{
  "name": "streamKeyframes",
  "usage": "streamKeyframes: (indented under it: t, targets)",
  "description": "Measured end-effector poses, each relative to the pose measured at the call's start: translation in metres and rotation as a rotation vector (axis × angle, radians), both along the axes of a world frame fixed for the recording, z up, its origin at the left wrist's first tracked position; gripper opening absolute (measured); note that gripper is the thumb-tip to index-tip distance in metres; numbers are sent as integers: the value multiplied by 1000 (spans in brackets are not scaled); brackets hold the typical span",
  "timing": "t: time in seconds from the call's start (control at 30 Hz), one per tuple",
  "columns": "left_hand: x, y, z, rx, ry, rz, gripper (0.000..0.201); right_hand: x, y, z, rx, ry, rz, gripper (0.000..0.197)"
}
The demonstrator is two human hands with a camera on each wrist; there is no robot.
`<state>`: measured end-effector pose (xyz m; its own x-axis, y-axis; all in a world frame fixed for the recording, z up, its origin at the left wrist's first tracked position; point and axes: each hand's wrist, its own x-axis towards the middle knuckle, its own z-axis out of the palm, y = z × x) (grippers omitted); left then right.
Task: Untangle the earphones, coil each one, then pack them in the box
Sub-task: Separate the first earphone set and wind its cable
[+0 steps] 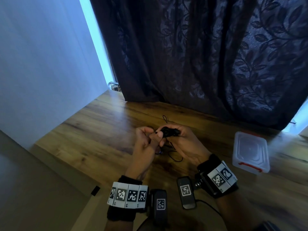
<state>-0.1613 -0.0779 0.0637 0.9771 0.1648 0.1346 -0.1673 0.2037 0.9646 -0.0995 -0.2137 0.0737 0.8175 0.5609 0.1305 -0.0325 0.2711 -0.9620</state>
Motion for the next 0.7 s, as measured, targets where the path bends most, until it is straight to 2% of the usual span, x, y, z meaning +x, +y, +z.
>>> streamKeyframes:
  t: [0.07, 0.2, 0.33, 0.53, 0.7]
  targets:
    - [-1, -1, 1, 25, -54, 8, 23, 1, -2, 3, -31, -7, 25, 24]
    - [2, 6, 0, 112, -135, 131, 11, -4, -2, 10, -92, 10, 41, 36]
    - [6, 13, -6, 294, -147, 207, 12, -7, 4, 9, -128, 105, -121, 27]
    - [4, 11, -10, 573, -186, 345, 23, -25, 15, 5, -197, 335, -359, 50]
    - [4, 14, -21, 808, -165, 345, 24, -37, 25, 0, -150, 425, -427, 65]
